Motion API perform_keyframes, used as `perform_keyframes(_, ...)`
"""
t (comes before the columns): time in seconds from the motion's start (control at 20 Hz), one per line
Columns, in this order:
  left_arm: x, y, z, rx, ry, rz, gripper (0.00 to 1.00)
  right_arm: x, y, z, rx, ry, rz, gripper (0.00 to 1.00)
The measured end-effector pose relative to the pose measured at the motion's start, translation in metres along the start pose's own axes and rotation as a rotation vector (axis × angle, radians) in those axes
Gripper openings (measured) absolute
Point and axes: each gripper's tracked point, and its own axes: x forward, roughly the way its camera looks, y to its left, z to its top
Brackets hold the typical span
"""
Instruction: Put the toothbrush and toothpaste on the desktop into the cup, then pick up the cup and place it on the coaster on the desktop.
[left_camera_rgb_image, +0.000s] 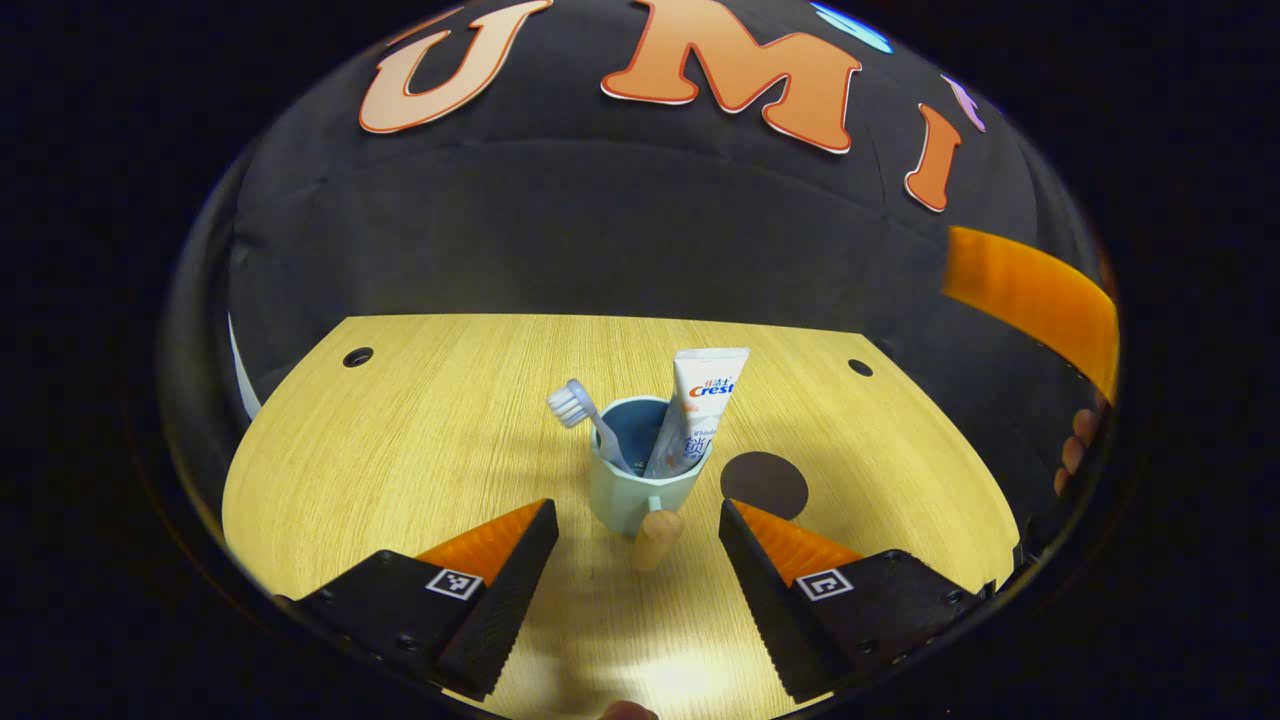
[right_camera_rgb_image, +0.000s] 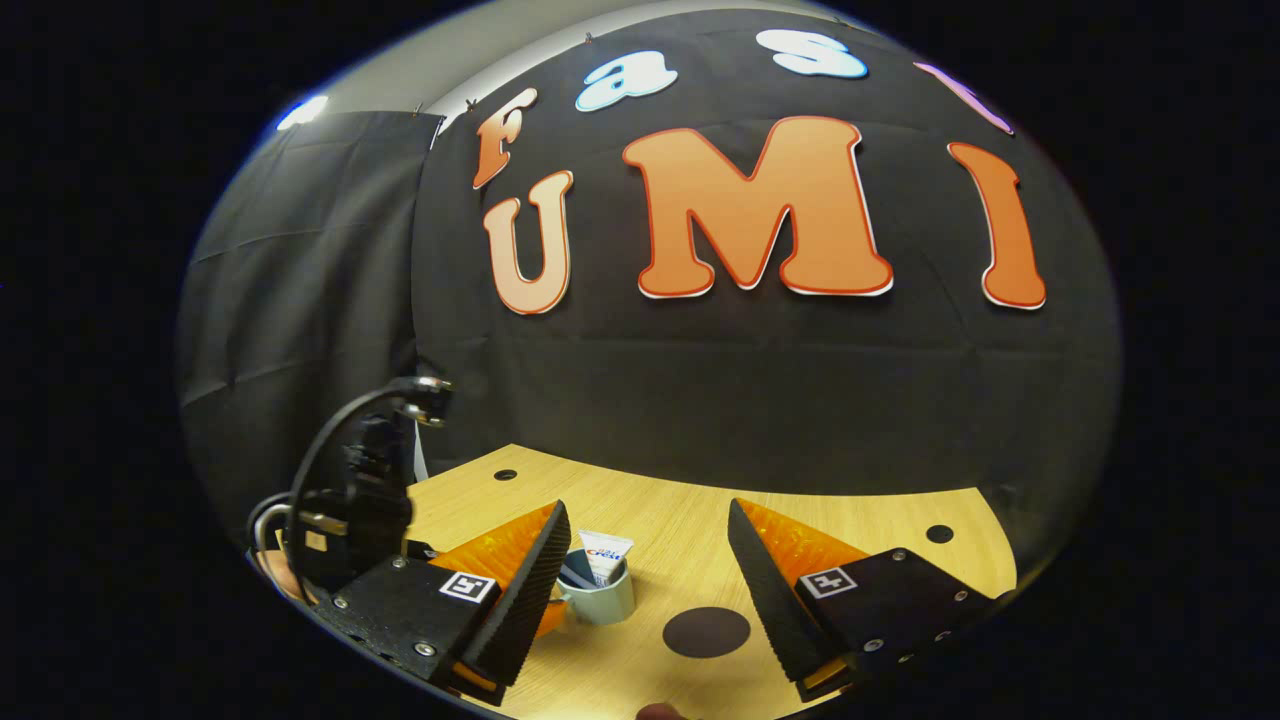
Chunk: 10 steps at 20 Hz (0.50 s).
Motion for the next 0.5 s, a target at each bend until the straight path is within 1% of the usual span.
perform_keyframes(0.1,0.008,-0.004,0.0,0.016,0.036,0.019,0.98,-0.019,-0.012,0.009,-0.002,-0.021,-0.015,0.96)
perform_keyframes(0.2,0.019,-0.007,-0.004,0.001,0.081,0.038,0.98,-0.039,-0.023,0.016,-0.004,-0.032,-0.03,0.96)
perform_keyframes(0.3,0.029,-0.008,-0.006,-0.018,0.121,0.05,0.98,-0.058,-0.034,0.019,-0.009,-0.033,-0.042,0.96)
perform_keyframes(0.5,0.048,-0.007,-0.016,-0.019,0.191,0.087,0.98,-0.091,-0.057,0.019,-0.021,-0.04,-0.079,0.97)
